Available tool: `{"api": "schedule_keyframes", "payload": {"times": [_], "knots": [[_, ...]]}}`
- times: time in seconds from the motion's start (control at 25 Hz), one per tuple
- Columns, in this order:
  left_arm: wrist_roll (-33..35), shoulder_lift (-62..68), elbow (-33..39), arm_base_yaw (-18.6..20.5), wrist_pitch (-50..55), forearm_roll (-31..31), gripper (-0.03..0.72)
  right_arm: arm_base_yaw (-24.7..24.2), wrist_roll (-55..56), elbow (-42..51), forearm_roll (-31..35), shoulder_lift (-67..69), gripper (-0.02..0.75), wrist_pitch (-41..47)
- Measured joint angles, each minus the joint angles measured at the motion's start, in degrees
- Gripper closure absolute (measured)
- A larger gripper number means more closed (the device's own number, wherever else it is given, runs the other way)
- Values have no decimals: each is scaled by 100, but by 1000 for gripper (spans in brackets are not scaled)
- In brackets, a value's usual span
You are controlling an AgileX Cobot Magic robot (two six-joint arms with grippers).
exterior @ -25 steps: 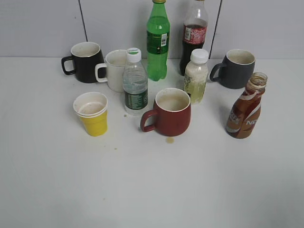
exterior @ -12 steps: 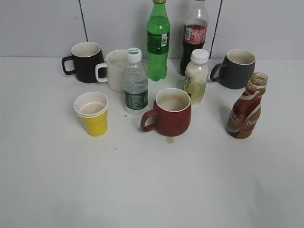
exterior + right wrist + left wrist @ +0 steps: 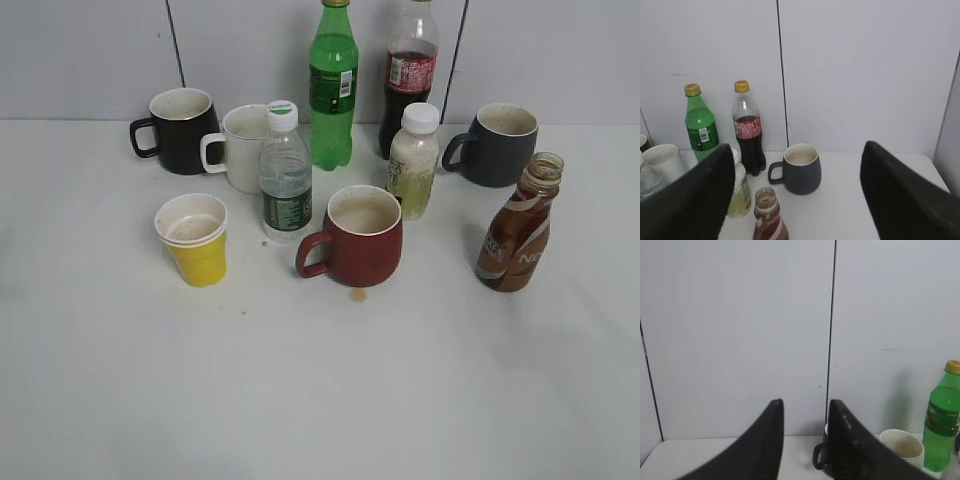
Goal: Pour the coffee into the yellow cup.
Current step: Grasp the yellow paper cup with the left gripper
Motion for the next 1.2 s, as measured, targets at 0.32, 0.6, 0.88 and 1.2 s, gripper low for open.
{"api": "schedule_keyframes", "payload": {"times": [0.32,0.6,0.88,1.2], "knots": [[0,2811,7,-2,-2861,0,448,151,-8,0,-251,1614,152,-1995],[-520,4204,28,-15,-3358,0,413,200,11,5,-400,3000,151,-3144],[-616,5068,306,-465,-3662,309,361,200,110,5,-576,4150,151,-3778],[-622,6003,1285,-757,-5854,783,356,719,380,171,-792,4840,152,-4585]]}}
